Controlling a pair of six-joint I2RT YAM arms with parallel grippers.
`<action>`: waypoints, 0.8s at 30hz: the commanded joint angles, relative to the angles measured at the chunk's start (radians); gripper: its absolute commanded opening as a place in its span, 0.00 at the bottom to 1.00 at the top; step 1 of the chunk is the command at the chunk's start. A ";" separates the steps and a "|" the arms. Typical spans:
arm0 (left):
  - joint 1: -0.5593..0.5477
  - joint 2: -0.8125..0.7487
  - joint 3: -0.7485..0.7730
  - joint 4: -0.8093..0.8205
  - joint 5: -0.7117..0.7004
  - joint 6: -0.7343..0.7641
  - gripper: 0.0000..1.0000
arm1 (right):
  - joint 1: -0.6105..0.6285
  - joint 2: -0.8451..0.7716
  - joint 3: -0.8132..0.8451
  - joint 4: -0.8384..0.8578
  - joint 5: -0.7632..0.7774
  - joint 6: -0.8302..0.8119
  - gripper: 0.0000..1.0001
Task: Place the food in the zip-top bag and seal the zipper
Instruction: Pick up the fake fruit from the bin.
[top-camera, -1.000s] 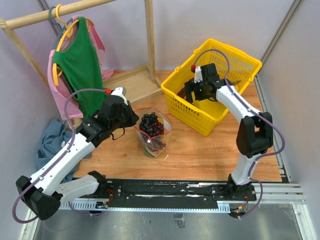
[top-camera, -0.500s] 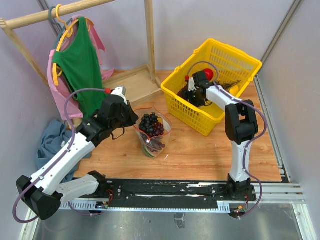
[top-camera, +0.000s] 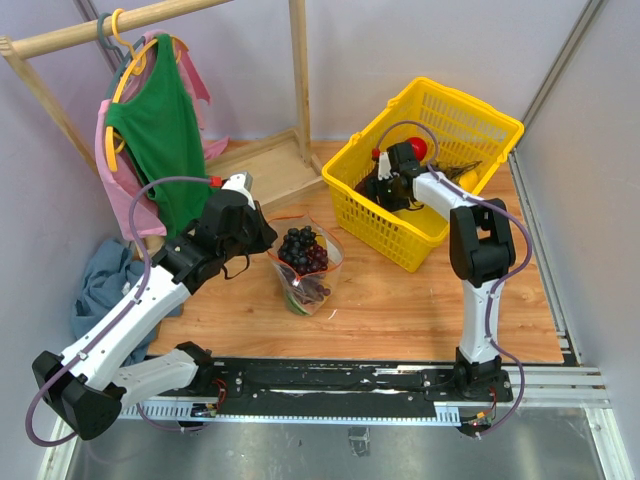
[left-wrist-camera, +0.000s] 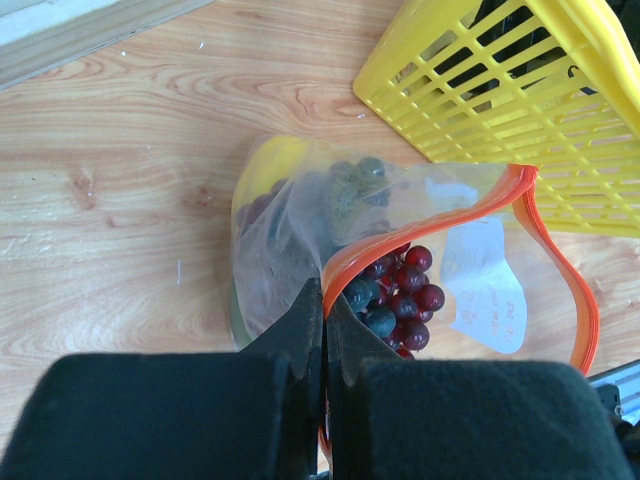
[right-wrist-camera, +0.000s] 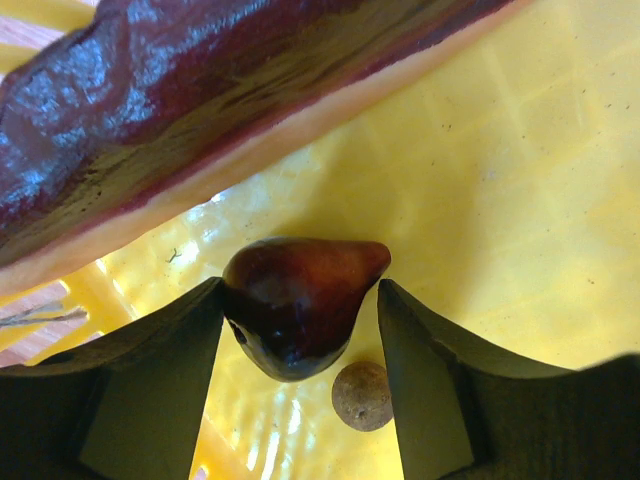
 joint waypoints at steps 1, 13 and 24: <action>0.010 -0.015 -0.008 0.048 -0.004 0.016 0.00 | -0.020 0.036 -0.022 0.044 0.015 0.007 0.57; 0.012 -0.023 -0.020 0.060 0.005 0.016 0.00 | -0.025 -0.119 -0.094 0.065 0.029 -0.011 0.20; 0.012 -0.019 -0.026 0.089 0.039 0.006 0.00 | -0.025 -0.392 -0.145 -0.008 0.096 -0.025 0.14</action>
